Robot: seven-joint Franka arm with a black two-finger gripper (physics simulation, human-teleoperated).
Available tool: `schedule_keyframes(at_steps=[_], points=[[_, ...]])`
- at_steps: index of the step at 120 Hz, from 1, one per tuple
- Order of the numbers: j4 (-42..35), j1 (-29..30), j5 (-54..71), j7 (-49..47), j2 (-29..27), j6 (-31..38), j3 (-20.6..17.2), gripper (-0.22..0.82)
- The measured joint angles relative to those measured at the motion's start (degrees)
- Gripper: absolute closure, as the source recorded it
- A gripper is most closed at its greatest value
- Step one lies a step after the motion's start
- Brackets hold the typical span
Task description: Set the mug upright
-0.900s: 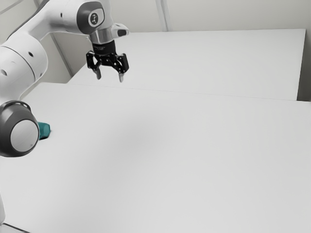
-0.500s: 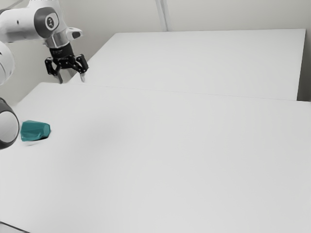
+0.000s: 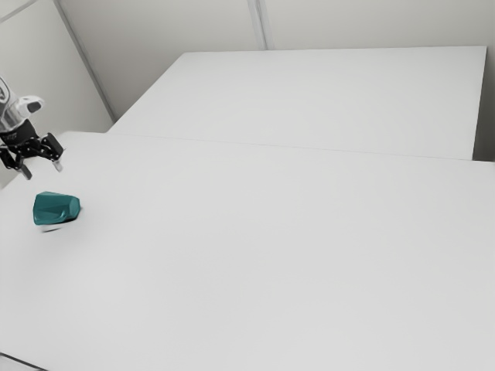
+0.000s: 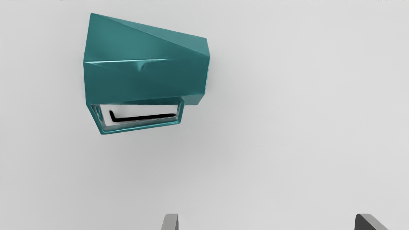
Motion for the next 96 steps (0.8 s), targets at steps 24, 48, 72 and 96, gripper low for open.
schedule_keyframes(at_steps=[24,48,72,96], points=[[2.2,6.8,-2.9,8.4,4.7,2.2,0.0,0.0],[8.7,14.1,-4.1,15.2,10.9,1.1,-1.5,0.0],[18.3,17.9,-8.1,21.2,19.3,0.0,-4.9,0.0],[22.6,22.1,-14.7,26.6,25.0,-0.9,-7.0,0.0]])
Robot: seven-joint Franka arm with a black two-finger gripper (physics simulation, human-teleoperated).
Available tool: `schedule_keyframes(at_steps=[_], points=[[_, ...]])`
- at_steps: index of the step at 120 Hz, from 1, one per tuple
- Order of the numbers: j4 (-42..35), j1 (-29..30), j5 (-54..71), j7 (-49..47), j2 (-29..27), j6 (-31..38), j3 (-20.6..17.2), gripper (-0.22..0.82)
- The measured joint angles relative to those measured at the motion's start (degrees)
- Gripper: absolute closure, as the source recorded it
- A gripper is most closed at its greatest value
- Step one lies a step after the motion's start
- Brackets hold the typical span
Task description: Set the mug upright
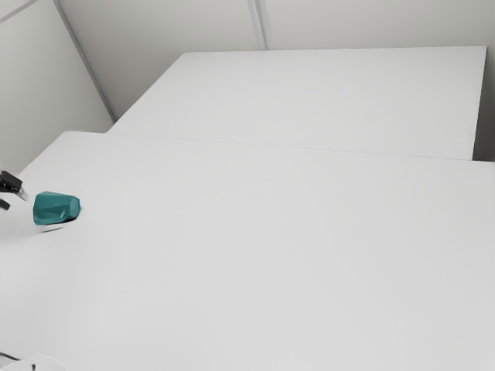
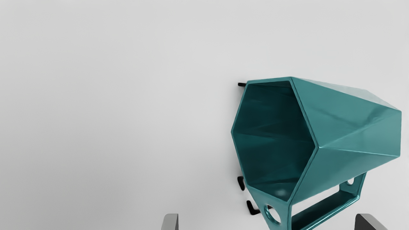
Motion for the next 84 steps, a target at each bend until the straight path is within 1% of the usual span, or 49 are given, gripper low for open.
schedule_keyframes(at_steps=[22,42,56,84], points=[[2.6,2.4,-3.2,4.1,1.5,-1.5,-2.9,0.0],[6.4,4.4,-4.0,7.0,5.0,-2.6,-6.8,0.0],[8.2,5.2,-4.1,8.6,7.6,-3.1,-8.9,0.0],[8.9,6.1,-4.7,11.0,10.0,-3.4,-11.0,0.0]])
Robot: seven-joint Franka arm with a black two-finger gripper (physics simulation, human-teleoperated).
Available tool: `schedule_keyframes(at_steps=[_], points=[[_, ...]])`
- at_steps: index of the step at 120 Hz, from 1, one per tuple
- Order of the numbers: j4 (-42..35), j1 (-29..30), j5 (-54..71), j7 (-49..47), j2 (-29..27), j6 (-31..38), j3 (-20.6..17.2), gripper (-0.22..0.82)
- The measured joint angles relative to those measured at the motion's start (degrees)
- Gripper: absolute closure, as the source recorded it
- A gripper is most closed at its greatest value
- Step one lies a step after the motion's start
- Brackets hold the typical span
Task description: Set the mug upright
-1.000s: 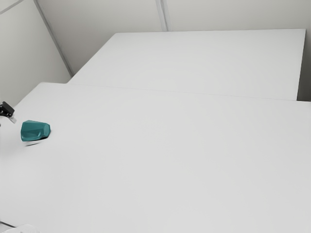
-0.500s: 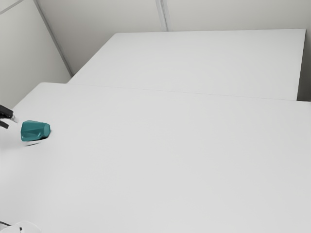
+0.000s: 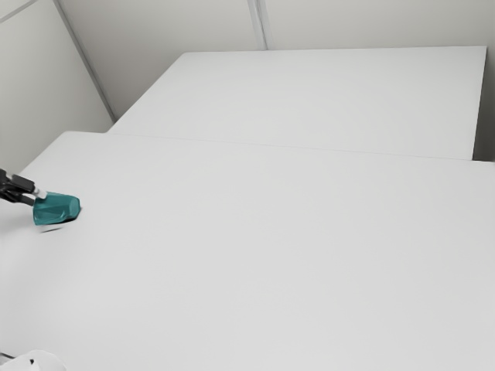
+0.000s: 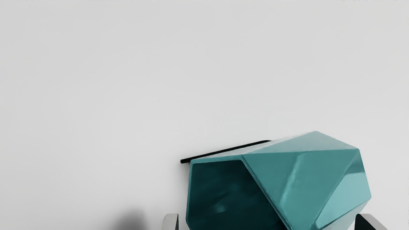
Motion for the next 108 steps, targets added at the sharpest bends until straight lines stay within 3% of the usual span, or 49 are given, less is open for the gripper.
schedule_keyframes(at_steps=[53,108], points=[[-0.5,0.1,-5.2,2.4,1.1,-1.4,-0.6,0.0],[-1.0,0.3,-6.6,-1.2,1.1,-6.4,-0.6,0.0]])
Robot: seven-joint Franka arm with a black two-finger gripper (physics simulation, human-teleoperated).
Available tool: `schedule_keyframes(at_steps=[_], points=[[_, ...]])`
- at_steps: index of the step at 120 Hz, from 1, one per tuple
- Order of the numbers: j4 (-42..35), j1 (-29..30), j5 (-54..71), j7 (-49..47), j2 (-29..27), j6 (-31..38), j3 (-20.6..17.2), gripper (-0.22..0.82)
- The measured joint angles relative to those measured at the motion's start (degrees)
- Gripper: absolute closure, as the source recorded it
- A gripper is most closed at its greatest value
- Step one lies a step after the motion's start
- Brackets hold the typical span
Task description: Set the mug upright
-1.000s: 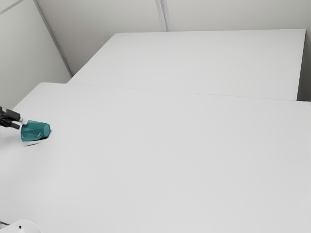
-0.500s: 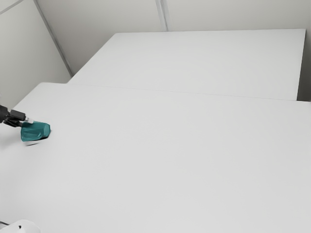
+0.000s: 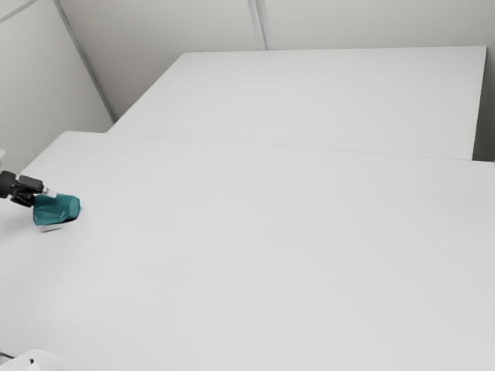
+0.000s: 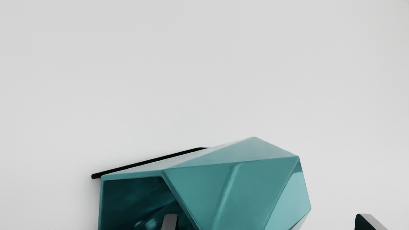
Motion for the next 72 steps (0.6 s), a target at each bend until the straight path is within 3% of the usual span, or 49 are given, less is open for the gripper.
schedule_keyframes(at_steps=[30,72], points=[[-0.5,0.0,-0.9,-1.8,0.0,-0.7,0.1,0.02],[-1.1,0.4,-1.0,-3.3,0.4,-0.6,0.1,0.18]])
